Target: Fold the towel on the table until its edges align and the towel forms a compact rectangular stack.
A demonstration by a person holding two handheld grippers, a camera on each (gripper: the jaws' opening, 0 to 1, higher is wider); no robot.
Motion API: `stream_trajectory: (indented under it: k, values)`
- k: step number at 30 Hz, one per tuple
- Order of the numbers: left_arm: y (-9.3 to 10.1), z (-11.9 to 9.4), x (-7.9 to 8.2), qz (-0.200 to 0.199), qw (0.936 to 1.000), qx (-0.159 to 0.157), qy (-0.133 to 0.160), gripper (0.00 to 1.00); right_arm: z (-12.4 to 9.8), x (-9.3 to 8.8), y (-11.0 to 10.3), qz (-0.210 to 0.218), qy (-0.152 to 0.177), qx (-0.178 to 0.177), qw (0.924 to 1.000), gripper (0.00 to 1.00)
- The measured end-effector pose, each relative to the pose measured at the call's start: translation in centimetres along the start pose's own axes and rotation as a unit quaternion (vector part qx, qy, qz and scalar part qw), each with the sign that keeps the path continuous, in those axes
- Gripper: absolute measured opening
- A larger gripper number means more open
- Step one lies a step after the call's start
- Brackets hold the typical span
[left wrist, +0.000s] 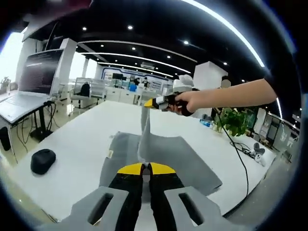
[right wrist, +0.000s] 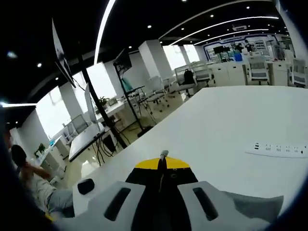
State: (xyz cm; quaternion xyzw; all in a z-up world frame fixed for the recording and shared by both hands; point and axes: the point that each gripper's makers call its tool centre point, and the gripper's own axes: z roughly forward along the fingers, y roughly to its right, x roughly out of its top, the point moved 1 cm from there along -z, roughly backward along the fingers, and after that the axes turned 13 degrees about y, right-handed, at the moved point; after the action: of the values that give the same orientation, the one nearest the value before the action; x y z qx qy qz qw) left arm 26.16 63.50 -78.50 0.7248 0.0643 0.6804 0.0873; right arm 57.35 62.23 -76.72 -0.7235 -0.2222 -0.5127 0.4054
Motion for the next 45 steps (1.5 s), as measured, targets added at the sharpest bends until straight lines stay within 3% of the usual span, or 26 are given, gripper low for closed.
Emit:
stream_trajectory:
  k: [19,22,26,45]
  values:
    - [-4.1,0.0,-4.3,-0.032,0.9979,0.049,-0.028,0.04,4.9,-5.9,-0.3,-0.013,-0.044,-0.004,0.9989,0.00]
    - [-5.0,-0.1,-5.6,-0.013,0.9972,0.058,-0.045,0.04,5.7,-6.5,-0.4,-0.019,-0.048,-0.008,0.9987,0.00]
    - [-5.5,0.1,-6.7,-0.019,0.9964,0.063,-0.053,0.04,6.5,-8.2,0.1,-0.029,-0.055,-0.016,0.9979,0.00]
    - [-7.3,-0.4,-9.4,-0.036,0.9870,0.124,-0.095,0.04,8.1,-10.3,-1.2,-0.021,-0.045,-0.005,0.9987,0.02]
